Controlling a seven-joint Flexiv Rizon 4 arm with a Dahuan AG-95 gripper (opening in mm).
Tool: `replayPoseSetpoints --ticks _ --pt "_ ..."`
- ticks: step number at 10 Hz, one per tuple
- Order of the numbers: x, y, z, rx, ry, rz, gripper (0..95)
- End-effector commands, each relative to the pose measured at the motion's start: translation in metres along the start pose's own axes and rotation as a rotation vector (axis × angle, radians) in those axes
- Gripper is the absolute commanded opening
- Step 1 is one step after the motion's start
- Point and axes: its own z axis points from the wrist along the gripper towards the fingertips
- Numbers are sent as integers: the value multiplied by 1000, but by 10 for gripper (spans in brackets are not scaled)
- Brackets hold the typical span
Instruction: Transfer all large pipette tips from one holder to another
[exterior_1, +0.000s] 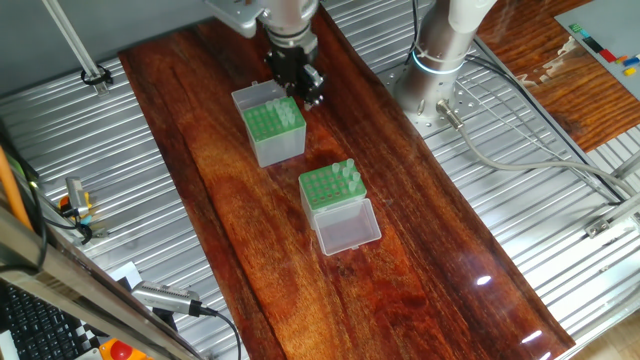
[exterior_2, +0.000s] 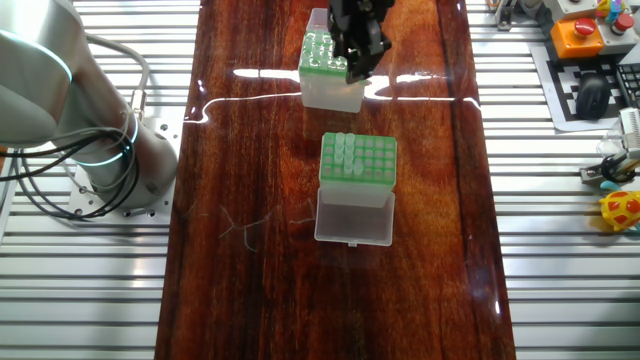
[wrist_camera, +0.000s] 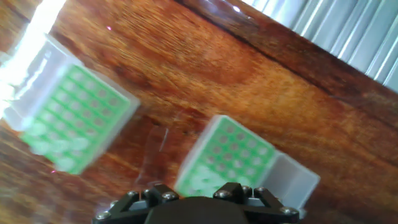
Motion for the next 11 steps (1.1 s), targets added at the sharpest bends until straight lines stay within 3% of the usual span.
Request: replayPoseSetpoints --ticks 1,3,6,8,9,11 --pt "-15 33 19 -6 -23 167 380" --pt "-18 57 33 -1 -28 233 380" --pt "-18 57 33 5 5 186 380" --pt "-18 57 33 -5 3 119 380" --pt "-18 57 37 -12 5 125 570" --pt "-33 73 68 -12 5 176 570"
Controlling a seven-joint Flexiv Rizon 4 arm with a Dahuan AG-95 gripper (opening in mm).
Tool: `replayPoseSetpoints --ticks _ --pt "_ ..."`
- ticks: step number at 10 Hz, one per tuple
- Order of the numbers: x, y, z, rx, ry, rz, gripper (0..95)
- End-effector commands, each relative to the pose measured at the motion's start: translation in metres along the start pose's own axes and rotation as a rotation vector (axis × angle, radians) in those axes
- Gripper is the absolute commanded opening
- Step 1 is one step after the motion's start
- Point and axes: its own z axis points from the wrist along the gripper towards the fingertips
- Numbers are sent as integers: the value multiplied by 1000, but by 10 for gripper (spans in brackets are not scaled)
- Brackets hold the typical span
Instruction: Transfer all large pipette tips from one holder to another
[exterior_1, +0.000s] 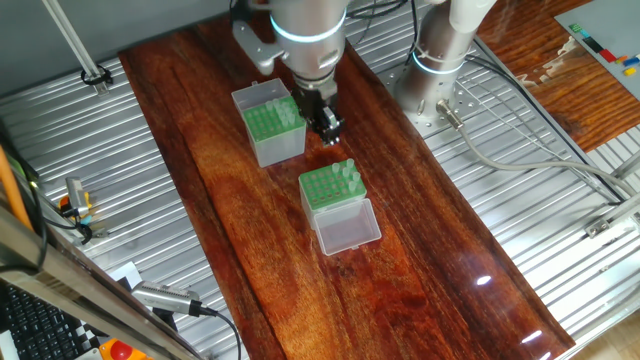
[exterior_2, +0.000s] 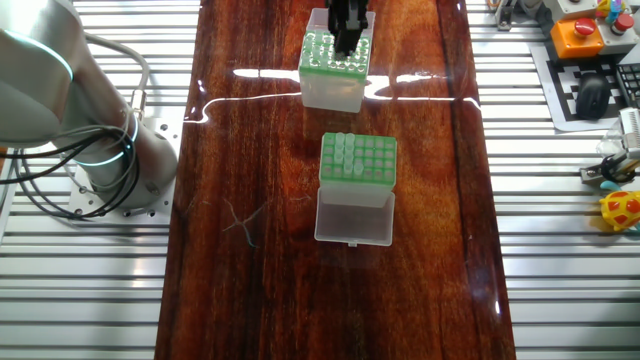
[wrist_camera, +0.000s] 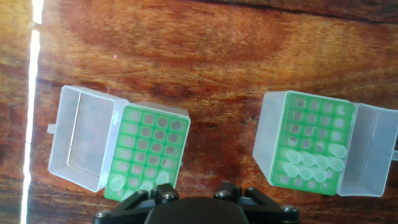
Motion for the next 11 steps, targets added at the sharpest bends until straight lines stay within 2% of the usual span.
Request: replayPoseSetpoints --ticks 1,2,3,4,6,8,9,10,11 --pt "-11 19 34 -33 -15 -34 570" --pt "-12 20 41 -36 -25 -29 570" --pt "-12 20 41 -37 -26 -29 570" --pt "-12 20 41 -37 -28 -30 380" --pt "-12 20 41 -43 -28 -46 380" --pt "-12 21 43 -59 -12 -29 380" --pt "-9 25 52 -63 -12 -11 570" --pt "-4 31 64 -64 -17 2 570" --pt "0 33 70 -64 -19 12 380"
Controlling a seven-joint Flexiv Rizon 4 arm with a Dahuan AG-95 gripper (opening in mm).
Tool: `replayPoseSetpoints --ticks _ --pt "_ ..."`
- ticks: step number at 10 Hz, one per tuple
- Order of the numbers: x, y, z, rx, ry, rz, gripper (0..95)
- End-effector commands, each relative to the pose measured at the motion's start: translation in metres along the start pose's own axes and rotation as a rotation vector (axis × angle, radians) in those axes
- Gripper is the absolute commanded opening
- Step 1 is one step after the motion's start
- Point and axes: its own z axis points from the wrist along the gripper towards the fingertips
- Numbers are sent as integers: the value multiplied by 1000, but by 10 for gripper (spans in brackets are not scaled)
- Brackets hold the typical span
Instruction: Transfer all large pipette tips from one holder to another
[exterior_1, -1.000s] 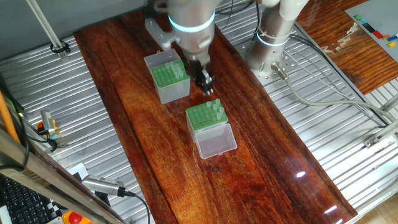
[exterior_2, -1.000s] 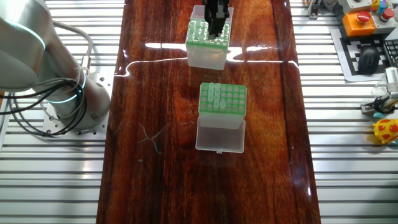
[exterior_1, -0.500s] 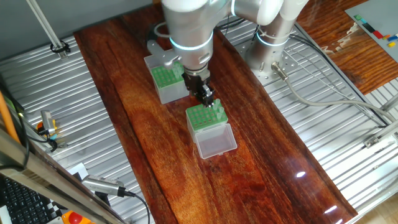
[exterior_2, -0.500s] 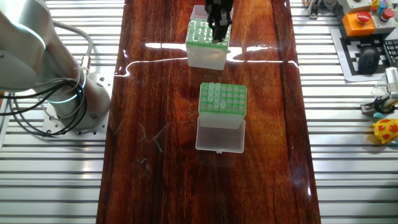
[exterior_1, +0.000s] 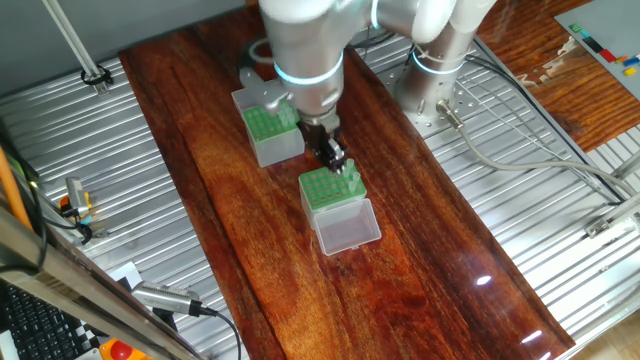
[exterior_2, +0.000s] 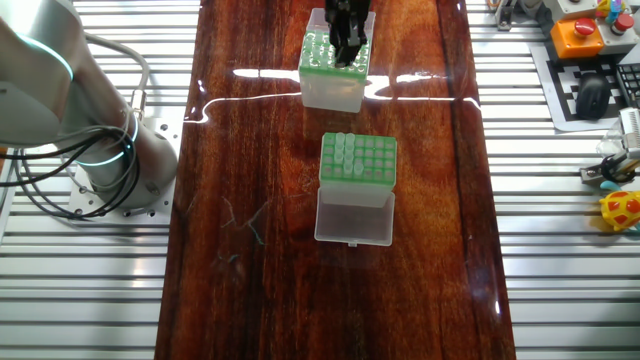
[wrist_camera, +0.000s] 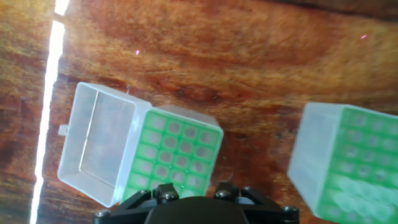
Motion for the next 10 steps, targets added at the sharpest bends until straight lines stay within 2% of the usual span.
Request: replayPoseSetpoints --ticks 1,3,6,10 --pt "11 1 9 5 -26 29 380" --pt "11 1 9 3 -38 50 380" --pt "11 1 10 8 -29 106 380" --pt "20 -1 19 16 -21 102 380"
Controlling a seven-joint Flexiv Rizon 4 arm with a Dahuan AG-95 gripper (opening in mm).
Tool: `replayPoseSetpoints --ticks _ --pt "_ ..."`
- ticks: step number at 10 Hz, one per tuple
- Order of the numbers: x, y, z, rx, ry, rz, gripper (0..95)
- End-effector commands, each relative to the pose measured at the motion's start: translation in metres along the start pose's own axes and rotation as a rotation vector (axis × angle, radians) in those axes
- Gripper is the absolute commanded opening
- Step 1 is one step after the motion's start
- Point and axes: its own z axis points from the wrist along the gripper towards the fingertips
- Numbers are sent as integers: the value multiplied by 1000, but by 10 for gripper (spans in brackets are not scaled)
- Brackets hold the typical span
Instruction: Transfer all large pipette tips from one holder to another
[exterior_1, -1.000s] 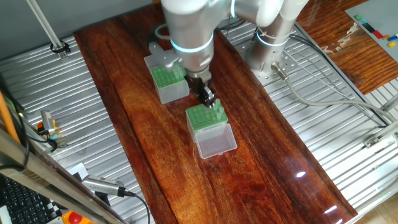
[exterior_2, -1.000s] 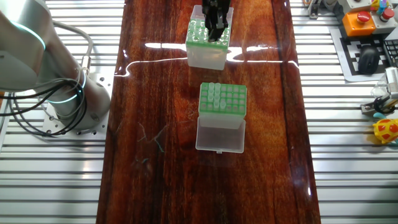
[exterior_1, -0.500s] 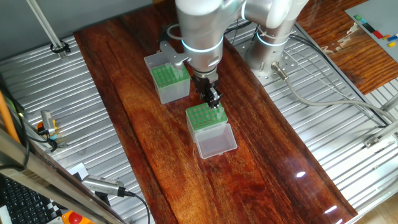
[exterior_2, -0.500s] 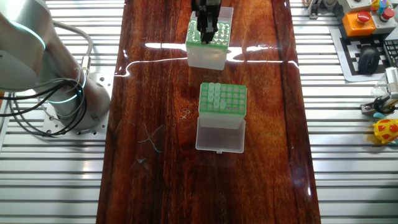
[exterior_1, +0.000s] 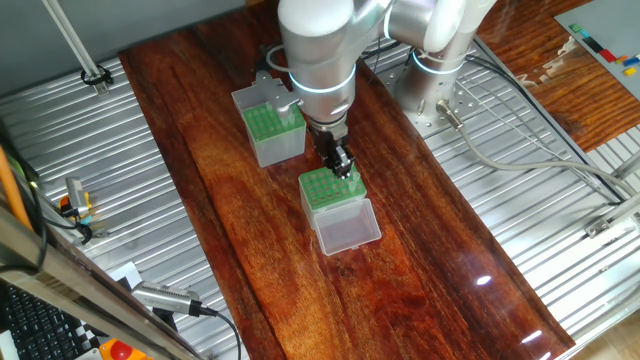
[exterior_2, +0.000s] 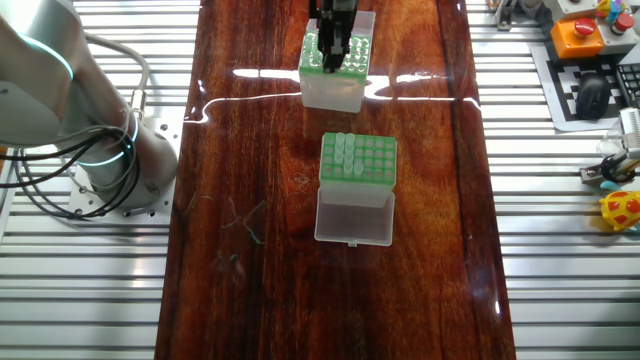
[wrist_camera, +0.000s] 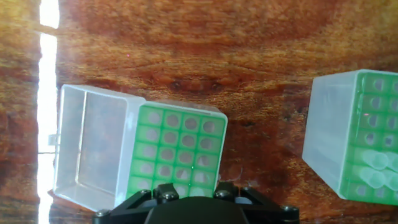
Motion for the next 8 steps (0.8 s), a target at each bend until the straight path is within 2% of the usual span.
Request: replayPoseSetpoints --ticks 1,4,8 --pt "6 -3 1 1 -1 4 380" --pt "7 -4 0 0 -1 1 380" --pt "1 -2 -4 -6 2 -4 380"
